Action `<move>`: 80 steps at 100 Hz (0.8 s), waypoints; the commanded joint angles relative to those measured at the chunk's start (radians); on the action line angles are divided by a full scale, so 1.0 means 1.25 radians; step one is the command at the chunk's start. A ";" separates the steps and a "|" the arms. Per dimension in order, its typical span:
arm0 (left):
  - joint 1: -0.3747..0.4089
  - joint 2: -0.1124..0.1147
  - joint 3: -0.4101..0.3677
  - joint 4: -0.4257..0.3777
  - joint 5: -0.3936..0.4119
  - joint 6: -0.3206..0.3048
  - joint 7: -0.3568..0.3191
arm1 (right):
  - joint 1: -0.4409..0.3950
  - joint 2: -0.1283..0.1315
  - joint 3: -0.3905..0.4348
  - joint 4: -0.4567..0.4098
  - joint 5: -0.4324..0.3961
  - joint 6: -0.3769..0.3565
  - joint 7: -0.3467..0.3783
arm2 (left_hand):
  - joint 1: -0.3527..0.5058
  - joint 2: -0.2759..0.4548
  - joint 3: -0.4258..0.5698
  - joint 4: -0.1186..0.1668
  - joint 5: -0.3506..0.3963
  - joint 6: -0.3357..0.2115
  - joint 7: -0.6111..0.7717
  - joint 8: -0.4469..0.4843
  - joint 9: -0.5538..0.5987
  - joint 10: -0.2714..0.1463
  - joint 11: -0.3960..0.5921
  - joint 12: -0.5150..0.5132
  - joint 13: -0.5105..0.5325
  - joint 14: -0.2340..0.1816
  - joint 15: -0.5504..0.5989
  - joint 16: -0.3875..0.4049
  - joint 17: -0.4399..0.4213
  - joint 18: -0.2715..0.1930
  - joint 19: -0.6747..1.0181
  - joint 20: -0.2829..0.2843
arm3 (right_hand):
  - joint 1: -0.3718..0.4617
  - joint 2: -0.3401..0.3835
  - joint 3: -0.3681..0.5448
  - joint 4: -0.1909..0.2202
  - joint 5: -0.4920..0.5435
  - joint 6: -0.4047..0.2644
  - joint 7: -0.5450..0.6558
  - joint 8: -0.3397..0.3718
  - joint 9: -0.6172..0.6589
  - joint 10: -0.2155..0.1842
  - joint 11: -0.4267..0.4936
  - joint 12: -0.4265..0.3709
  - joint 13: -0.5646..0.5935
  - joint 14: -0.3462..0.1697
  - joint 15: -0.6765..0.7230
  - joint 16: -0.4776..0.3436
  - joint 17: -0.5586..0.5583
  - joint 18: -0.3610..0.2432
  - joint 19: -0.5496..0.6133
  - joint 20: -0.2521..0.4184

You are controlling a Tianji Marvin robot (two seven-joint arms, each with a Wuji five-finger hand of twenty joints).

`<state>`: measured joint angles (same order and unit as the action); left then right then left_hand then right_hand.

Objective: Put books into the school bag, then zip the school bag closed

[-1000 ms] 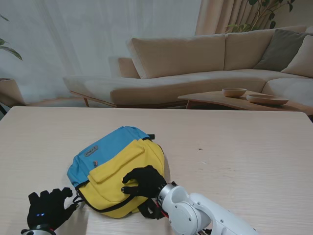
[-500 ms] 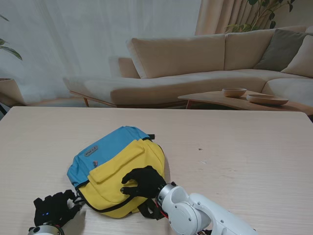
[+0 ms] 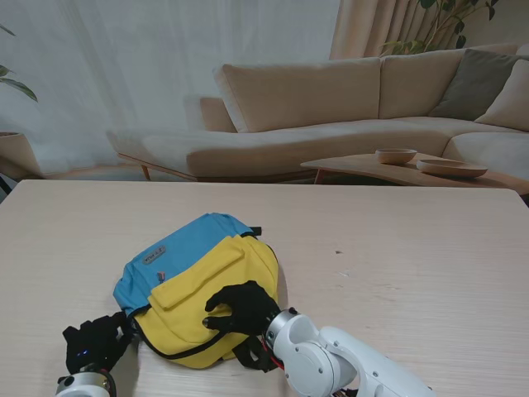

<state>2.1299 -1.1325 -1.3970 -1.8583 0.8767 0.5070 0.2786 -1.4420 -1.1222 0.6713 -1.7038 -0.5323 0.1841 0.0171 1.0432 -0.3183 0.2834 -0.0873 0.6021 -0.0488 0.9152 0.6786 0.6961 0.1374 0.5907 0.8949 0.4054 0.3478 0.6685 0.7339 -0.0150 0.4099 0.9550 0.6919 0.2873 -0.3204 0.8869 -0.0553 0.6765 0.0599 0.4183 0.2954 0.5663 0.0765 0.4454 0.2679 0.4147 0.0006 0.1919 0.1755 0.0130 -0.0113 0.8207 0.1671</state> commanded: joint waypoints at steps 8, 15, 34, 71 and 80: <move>0.019 -0.010 -0.006 -0.020 0.007 -0.015 0.007 | -0.008 -0.004 -0.006 -0.002 0.000 0.002 0.017 | 0.063 0.035 -0.012 0.012 0.054 -0.058 -0.016 -0.022 0.032 0.006 -0.018 0.019 0.022 0.018 0.025 0.009 -0.007 0.004 0.038 0.003 | -0.025 -0.005 0.010 0.027 0.016 0.006 -0.013 0.012 0.012 0.013 0.009 0.002 0.017 -0.004 0.007 0.003 0.011 0.022 0.030 0.023; 0.029 -0.011 -0.012 -0.027 0.014 -0.022 0.020 | -0.008 -0.004 -0.006 -0.002 0.001 0.003 0.017 | 0.062 0.025 -0.003 0.016 0.061 -0.093 -0.001 0.000 0.042 0.004 -0.026 0.028 0.027 0.017 0.027 0.009 -0.004 0.006 0.039 0.003 | -0.026 -0.005 0.010 0.027 0.015 0.007 -0.014 0.013 0.011 0.015 0.009 0.002 0.017 -0.003 0.008 0.004 0.012 0.022 0.031 0.023; 0.058 -0.015 -0.030 -0.048 0.032 -0.035 0.054 | -0.008 -0.004 -0.007 -0.003 0.002 0.005 0.019 | 0.030 -0.006 0.082 0.001 0.060 -0.096 0.040 0.111 0.056 -0.002 -0.052 0.061 0.029 0.014 0.031 0.010 -0.001 0.004 0.044 -0.001 | -0.025 -0.005 0.010 0.027 0.016 0.008 -0.015 0.014 0.011 0.015 0.009 0.002 0.018 -0.003 0.009 0.004 0.013 0.023 0.033 0.025; 0.076 -0.018 -0.031 -0.052 0.037 0.002 0.062 | -0.008 -0.002 -0.010 -0.005 0.003 0.008 0.025 | 0.000 -0.034 0.126 0.000 -0.010 -0.045 0.026 0.097 0.011 -0.005 -0.052 0.060 0.008 0.003 0.020 0.008 -0.007 -0.002 0.043 -0.001 | -0.026 -0.003 0.009 0.027 0.013 0.008 -0.018 0.015 0.007 0.015 0.009 0.002 0.016 -0.001 0.009 0.005 0.013 0.024 0.034 0.026; 0.078 -0.017 -0.030 -0.055 0.036 0.007 0.052 | -0.008 -0.001 -0.012 -0.005 0.002 0.008 0.027 | -0.041 -0.047 0.126 0.004 -0.099 -0.027 -0.022 0.049 -0.065 -0.007 -0.001 -0.007 -0.010 -0.007 0.011 0.007 -0.014 -0.008 0.038 0.001 | -0.026 -0.002 0.008 0.027 0.013 0.008 -0.019 0.015 0.005 0.014 0.009 0.002 0.016 -0.002 0.009 0.004 0.013 0.025 0.034 0.026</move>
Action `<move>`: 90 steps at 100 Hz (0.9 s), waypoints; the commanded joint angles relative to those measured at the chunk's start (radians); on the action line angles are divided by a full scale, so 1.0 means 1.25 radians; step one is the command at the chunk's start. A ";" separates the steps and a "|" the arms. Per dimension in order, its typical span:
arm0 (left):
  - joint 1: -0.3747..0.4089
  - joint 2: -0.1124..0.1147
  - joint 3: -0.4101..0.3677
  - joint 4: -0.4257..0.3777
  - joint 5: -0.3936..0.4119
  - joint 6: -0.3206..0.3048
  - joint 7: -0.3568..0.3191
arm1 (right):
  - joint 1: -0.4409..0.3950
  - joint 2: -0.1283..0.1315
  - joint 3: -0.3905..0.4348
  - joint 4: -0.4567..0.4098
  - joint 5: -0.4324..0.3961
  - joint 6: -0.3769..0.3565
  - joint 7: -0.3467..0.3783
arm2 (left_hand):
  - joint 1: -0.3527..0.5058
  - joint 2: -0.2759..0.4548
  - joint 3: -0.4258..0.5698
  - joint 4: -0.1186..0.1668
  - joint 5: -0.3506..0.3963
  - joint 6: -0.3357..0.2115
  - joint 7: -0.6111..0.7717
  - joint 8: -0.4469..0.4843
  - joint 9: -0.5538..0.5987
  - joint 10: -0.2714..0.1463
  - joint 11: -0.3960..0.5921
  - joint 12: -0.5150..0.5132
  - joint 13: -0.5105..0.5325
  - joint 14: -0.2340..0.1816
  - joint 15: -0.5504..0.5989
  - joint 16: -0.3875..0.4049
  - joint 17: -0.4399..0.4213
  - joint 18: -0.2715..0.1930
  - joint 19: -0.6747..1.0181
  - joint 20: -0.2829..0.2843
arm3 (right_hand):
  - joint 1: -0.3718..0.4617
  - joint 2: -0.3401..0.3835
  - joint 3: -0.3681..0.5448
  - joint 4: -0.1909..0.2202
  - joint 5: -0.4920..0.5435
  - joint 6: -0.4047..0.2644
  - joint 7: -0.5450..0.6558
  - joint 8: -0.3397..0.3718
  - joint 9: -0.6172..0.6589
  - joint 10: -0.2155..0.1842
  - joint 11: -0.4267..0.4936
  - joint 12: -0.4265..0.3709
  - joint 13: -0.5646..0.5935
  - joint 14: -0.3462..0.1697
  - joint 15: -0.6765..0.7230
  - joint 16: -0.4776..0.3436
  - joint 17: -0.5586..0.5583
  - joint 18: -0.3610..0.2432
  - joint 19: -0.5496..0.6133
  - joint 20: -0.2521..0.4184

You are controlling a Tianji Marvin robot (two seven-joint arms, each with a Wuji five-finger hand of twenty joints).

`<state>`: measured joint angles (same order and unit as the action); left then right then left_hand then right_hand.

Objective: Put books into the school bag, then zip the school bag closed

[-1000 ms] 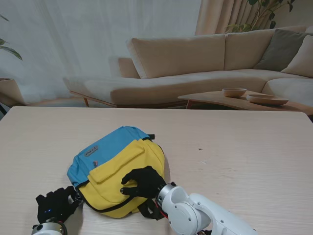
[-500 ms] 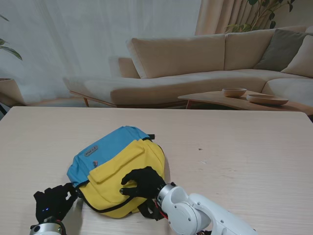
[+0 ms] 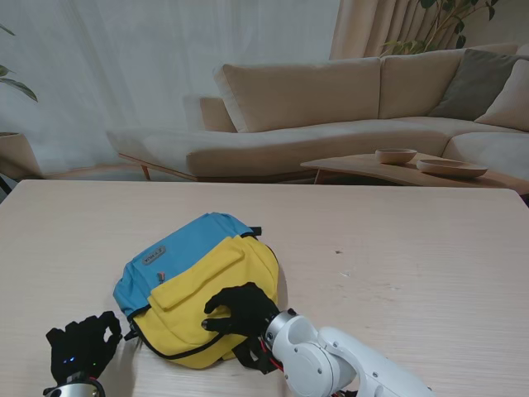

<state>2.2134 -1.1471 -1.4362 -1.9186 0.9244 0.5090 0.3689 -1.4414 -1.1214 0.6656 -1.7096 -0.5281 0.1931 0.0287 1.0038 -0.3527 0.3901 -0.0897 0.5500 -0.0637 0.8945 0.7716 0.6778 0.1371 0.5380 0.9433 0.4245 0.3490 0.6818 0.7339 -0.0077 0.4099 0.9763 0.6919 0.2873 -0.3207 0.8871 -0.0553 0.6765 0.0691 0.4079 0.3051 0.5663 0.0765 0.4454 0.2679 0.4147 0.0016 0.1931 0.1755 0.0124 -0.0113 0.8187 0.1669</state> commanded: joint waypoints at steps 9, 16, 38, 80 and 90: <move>0.014 -0.002 0.002 -0.011 0.000 0.009 -0.040 | -0.009 -0.001 -0.009 -0.002 -0.002 0.002 0.019 | -0.092 -0.025 0.099 0.005 -0.111 0.024 -0.083 -0.075 -0.109 -0.014 0.073 -0.173 -0.042 -0.016 -0.011 0.007 -0.027 -0.014 0.012 0.003 | -0.026 -0.002 0.007 0.027 0.012 0.001 -0.010 0.008 0.005 0.015 0.009 0.002 0.016 -0.002 0.007 0.004 0.014 0.025 0.035 0.027; 0.017 0.002 0.001 -0.018 0.004 0.010 -0.064 | -0.010 -0.001 -0.009 -0.004 -0.003 0.003 0.020 | -0.165 -0.019 0.157 0.009 -0.125 0.021 -0.138 -0.106 -0.126 -0.016 0.065 -0.188 -0.055 -0.019 -0.021 0.005 -0.036 -0.019 0.000 0.002 | -0.026 -0.002 0.007 0.027 0.012 0.001 -0.010 0.008 0.005 0.015 0.009 0.002 0.016 -0.001 0.008 0.004 0.014 0.025 0.035 0.027; 0.004 0.013 0.015 -0.022 0.005 0.023 -0.132 | -0.012 0.000 -0.011 -0.009 -0.004 0.004 0.023 | -0.344 -0.036 0.145 0.008 -0.107 0.078 -0.196 -0.152 -0.152 -0.014 0.044 -0.192 -0.082 -0.016 -0.053 -0.001 -0.061 -0.018 -0.049 -0.001 | -0.025 -0.001 0.006 0.027 0.012 0.002 -0.011 0.009 0.004 0.016 0.010 0.003 0.017 -0.002 0.009 0.005 0.014 0.024 0.035 0.027; -0.057 0.017 0.044 0.017 0.002 0.034 -0.146 | -0.013 0.001 -0.014 -0.009 -0.001 0.007 0.026 | -0.151 0.003 0.050 -0.005 -0.234 0.038 0.153 0.206 -0.173 -0.033 0.148 -0.104 -0.075 -0.026 -0.016 0.031 -0.054 -0.020 -0.045 0.033 | -0.024 -0.001 0.008 0.028 0.011 0.002 -0.012 0.010 0.003 0.016 0.011 0.003 0.014 0.000 0.009 0.005 0.013 0.024 0.036 0.028; -0.063 0.012 0.046 0.026 -0.012 0.026 -0.121 | -0.014 0.001 -0.014 -0.010 -0.001 0.008 0.027 | 0.012 0.037 -0.056 0.011 -0.196 0.024 0.168 0.186 -0.128 -0.022 0.121 -0.024 -0.062 -0.017 -0.002 0.027 -0.048 -0.015 -0.033 0.029 | -0.024 0.000 0.006 0.028 0.011 0.003 -0.012 0.010 0.003 0.016 0.011 0.003 0.015 -0.001 0.009 0.005 0.013 0.024 0.036 0.028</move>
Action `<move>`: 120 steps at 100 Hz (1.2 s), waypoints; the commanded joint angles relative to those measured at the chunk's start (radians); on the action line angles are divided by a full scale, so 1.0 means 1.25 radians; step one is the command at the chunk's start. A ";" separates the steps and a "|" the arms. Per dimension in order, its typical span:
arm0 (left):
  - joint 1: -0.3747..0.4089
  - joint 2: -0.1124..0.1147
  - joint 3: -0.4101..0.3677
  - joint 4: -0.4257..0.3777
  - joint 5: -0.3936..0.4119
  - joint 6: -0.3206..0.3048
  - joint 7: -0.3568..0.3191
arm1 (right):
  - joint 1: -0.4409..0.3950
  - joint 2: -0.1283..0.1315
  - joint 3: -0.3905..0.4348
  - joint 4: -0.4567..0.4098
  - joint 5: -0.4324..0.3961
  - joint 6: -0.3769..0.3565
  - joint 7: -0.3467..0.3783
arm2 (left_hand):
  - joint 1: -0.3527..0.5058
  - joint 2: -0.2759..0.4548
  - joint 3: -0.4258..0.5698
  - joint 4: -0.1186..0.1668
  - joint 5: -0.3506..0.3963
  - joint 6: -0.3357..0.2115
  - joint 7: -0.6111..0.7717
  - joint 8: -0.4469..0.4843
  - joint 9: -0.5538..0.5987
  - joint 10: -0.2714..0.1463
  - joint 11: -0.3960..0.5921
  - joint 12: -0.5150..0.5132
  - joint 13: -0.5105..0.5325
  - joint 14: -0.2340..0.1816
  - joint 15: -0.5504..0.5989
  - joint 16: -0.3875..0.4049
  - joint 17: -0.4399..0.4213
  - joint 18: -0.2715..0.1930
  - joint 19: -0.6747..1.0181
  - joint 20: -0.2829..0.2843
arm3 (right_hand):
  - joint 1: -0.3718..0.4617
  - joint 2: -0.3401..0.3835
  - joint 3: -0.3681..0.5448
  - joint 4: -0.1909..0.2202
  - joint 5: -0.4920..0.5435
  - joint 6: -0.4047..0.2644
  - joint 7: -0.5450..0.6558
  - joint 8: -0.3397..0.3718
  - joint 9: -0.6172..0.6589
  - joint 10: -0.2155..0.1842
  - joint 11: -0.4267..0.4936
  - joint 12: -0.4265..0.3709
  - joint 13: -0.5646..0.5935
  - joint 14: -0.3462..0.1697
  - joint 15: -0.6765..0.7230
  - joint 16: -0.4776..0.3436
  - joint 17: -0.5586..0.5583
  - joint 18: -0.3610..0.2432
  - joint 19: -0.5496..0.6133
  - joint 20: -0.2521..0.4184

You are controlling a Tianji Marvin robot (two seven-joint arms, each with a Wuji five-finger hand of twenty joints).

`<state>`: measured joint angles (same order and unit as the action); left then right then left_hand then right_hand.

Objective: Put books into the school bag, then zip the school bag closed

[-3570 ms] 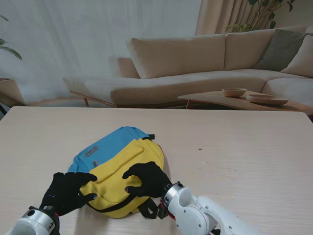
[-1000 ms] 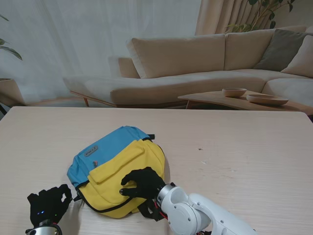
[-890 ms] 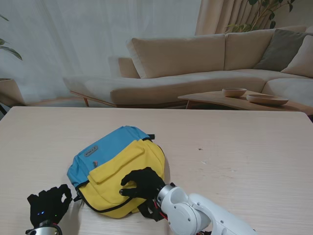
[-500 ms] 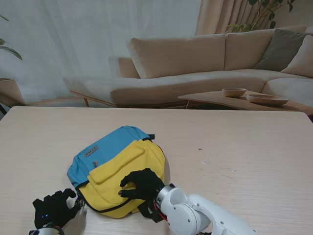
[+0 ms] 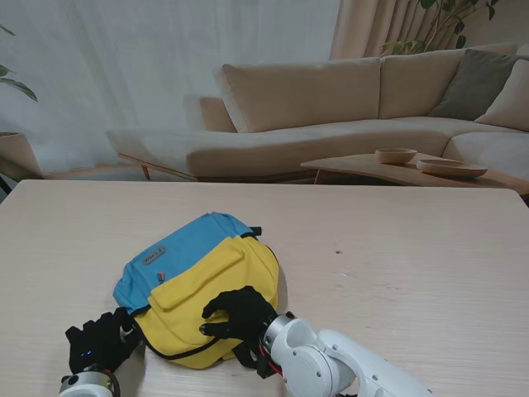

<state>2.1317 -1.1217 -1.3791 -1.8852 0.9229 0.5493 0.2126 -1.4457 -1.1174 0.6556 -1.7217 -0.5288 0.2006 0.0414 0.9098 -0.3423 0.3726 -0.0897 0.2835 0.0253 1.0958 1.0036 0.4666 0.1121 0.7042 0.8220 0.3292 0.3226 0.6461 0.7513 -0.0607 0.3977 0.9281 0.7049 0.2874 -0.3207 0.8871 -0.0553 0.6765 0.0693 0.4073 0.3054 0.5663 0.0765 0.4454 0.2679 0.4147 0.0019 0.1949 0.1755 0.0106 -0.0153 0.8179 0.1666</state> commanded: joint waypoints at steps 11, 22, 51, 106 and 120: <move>0.006 -0.012 -0.002 -0.001 -0.016 -0.014 0.022 | -0.011 -0.002 -0.005 -0.001 0.000 0.003 0.017 | 0.174 0.060 -0.084 0.014 0.078 -0.051 -0.029 -0.031 0.097 0.011 -0.087 0.131 0.022 0.011 0.029 0.009 -0.004 -0.002 0.010 0.014 | -0.023 -0.002 0.007 0.028 0.011 0.002 -0.011 0.010 0.003 0.015 0.011 0.003 0.015 -0.001 0.008 0.005 0.015 0.027 0.037 0.029; 0.017 -0.012 -0.008 -0.011 -0.009 -0.015 0.028 | -0.011 -0.002 -0.005 -0.002 0.002 0.004 0.017 | 0.211 0.070 -0.104 0.019 0.121 -0.055 -0.052 -0.060 0.131 0.016 -0.124 0.148 0.032 0.015 0.029 0.006 -0.001 0.000 0.012 0.012 | -0.024 -0.002 0.008 0.028 0.012 0.002 -0.011 0.010 0.004 0.016 0.012 0.003 0.015 -0.001 0.008 0.005 0.016 0.027 0.038 0.029; 0.048 -0.017 -0.026 -0.034 0.003 -0.012 0.053 | -0.013 -0.002 -0.005 -0.005 0.002 0.006 0.016 | 0.200 0.051 -0.085 0.024 0.245 -0.021 -0.113 -0.177 0.190 0.025 -0.142 0.127 0.052 0.031 0.027 0.000 0.003 0.009 0.012 0.008 | -0.024 -0.002 0.008 0.029 0.013 0.000 -0.011 0.011 0.004 0.015 0.011 0.003 0.017 0.001 0.009 0.005 0.018 0.034 0.041 0.031; 0.100 -0.017 -0.048 -0.078 0.014 -0.003 0.039 | 0.012 -0.020 -0.035 -0.026 -0.019 0.022 -0.026 | 0.124 -0.010 0.039 0.013 0.197 0.005 -0.048 -0.127 0.159 0.012 -0.102 0.134 0.037 0.023 0.013 -0.003 -0.003 0.007 0.001 -0.001 | -0.007 -0.023 0.039 0.036 -0.032 -0.049 0.002 0.021 -0.020 -0.005 0.012 0.004 0.006 -0.013 0.007 0.006 0.020 0.034 0.041 0.032; 0.107 -0.016 -0.051 -0.087 0.020 -0.003 0.033 | 0.045 -0.026 -0.072 -0.001 -0.022 0.035 -0.024 | 0.153 -0.018 0.087 0.003 0.196 0.010 -0.058 -0.147 0.192 0.014 -0.175 0.176 0.038 0.023 0.010 -0.005 -0.002 0.007 0.000 -0.001 | 0.022 -0.023 0.070 0.054 -0.084 -0.072 0.008 0.019 -0.076 -0.043 0.014 0.006 -0.053 -0.052 -0.012 -0.003 -0.003 0.009 0.011 0.017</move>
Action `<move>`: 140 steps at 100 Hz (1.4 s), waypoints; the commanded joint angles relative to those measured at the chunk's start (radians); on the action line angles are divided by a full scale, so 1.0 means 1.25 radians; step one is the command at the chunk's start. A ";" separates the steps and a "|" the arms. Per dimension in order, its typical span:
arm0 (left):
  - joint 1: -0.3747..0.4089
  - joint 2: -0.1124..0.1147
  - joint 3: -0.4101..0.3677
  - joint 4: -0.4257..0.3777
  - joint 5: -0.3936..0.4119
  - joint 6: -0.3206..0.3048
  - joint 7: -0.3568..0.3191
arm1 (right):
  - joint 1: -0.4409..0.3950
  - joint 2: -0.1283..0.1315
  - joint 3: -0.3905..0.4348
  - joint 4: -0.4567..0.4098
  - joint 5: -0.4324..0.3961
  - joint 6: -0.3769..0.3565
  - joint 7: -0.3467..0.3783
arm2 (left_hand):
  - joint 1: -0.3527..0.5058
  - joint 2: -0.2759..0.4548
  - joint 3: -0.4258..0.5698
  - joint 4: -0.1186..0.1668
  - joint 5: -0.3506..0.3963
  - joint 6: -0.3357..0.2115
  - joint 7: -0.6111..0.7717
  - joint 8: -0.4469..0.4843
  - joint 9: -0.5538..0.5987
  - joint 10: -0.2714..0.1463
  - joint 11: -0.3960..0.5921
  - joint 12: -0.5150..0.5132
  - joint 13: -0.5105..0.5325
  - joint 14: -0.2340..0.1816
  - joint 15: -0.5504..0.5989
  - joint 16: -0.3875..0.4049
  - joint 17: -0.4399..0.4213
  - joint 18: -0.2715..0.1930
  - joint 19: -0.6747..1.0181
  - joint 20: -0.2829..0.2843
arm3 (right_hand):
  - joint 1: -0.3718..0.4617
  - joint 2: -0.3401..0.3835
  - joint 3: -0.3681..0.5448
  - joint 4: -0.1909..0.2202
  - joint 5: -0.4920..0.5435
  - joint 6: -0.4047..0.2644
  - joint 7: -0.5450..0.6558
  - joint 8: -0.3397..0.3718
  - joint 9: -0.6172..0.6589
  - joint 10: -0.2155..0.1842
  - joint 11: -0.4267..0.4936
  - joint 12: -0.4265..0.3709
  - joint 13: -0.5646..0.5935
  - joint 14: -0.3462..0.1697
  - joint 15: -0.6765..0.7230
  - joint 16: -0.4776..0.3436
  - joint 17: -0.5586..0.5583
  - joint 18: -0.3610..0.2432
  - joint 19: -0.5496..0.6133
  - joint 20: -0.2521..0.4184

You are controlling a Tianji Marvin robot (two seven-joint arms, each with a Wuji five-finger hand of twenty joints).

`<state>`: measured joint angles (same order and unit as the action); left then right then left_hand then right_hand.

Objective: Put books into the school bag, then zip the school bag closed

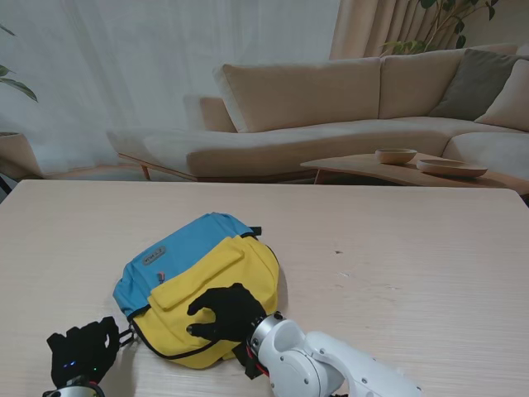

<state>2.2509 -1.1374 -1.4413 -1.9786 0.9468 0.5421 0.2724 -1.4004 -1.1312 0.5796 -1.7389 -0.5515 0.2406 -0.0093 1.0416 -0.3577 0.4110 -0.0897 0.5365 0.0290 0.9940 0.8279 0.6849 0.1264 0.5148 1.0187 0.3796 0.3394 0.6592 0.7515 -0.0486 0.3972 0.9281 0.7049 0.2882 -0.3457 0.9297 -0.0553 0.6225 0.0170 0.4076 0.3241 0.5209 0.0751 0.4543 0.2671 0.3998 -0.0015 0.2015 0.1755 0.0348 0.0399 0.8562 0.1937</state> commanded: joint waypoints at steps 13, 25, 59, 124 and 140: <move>0.018 -0.004 -0.006 -0.020 -0.002 0.002 -0.017 | 0.047 -0.020 -0.055 0.040 -0.007 0.027 0.030 | 0.053 0.006 0.055 -0.002 0.000 0.002 0.026 -0.007 0.022 0.004 -0.028 0.025 -0.002 0.010 0.000 -0.005 -0.014 0.006 -0.002 -0.002 | 0.057 0.010 0.071 0.139 -0.085 -0.041 0.020 -0.010 -0.073 -0.066 0.011 0.005 -0.076 -0.078 -0.013 -0.003 -0.037 -0.054 -0.032 -0.015; 0.028 -0.004 -0.010 -0.033 -0.011 -0.002 -0.022 | 0.082 -0.030 -0.091 0.072 0.009 0.064 0.045 | 0.042 0.012 0.048 -0.005 0.006 0.004 0.038 0.005 0.029 0.007 -0.025 0.034 -0.001 0.016 0.004 -0.003 -0.010 0.005 0.002 0.000 | 0.023 0.028 0.016 0.136 -0.084 -0.028 0.035 -0.017 -0.057 -0.043 0.010 0.003 -0.049 -0.046 0.003 0.005 -0.021 -0.030 -0.020 -0.011; 0.075 0.021 -0.016 -0.119 0.060 0.023 -0.186 | 0.127 -0.060 -0.134 0.139 0.060 0.140 0.050 | 0.004 -0.008 0.097 -0.001 0.016 0.008 0.056 0.068 0.054 0.013 0.016 0.068 0.026 0.025 0.056 0.026 0.029 -0.002 0.098 0.035 | -0.013 0.039 -0.025 0.104 -0.046 0.000 0.032 -0.030 -0.009 -0.013 0.002 -0.002 -0.005 -0.001 -0.001 0.001 0.004 -0.003 0.007 0.003; 0.102 0.043 0.026 -0.210 0.169 -0.026 -0.326 | 0.151 -0.090 -0.147 0.178 0.113 0.181 0.044 | 0.015 0.004 0.073 0.004 0.016 0.000 0.035 0.076 0.054 0.010 0.007 0.061 0.031 0.018 0.050 0.020 0.030 -0.003 0.114 0.025 | -0.010 0.050 -0.027 0.103 -0.005 0.027 0.015 -0.035 0.028 0.010 -0.010 -0.005 0.037 0.014 -0.015 -0.006 0.022 0.002 0.025 0.016; 0.129 0.043 0.029 -0.225 0.163 -0.054 -0.311 | 0.159 -0.100 -0.149 0.188 0.126 0.192 0.039 | 0.017 0.006 0.070 0.004 0.016 0.000 0.034 0.076 0.054 0.009 0.005 0.062 0.031 0.018 0.048 0.019 0.029 -0.003 0.112 0.023 | -0.010 0.050 -0.027 0.103 -0.001 0.029 0.012 -0.035 0.032 0.010 -0.013 -0.006 0.040 0.016 -0.018 -0.008 0.024 0.002 0.028 0.018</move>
<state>2.3824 -1.0788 -1.4131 -2.2383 1.1540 0.4830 -0.1038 -1.1855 -1.2544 0.4048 -1.5628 -0.4046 0.4623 0.0116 1.0290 -0.3715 0.4735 -0.0897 0.5365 0.0563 0.9814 0.8827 0.7391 0.1352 0.5186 1.0819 0.4047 0.3494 0.7069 0.7665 -0.0016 0.3965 1.0277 0.7266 0.3142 -0.2972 0.9331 0.0820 0.6030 0.0452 0.4415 0.2927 0.5392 0.0299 0.4575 0.2687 0.3968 -0.1144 0.1957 0.1776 0.0278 -0.1987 0.9488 0.2251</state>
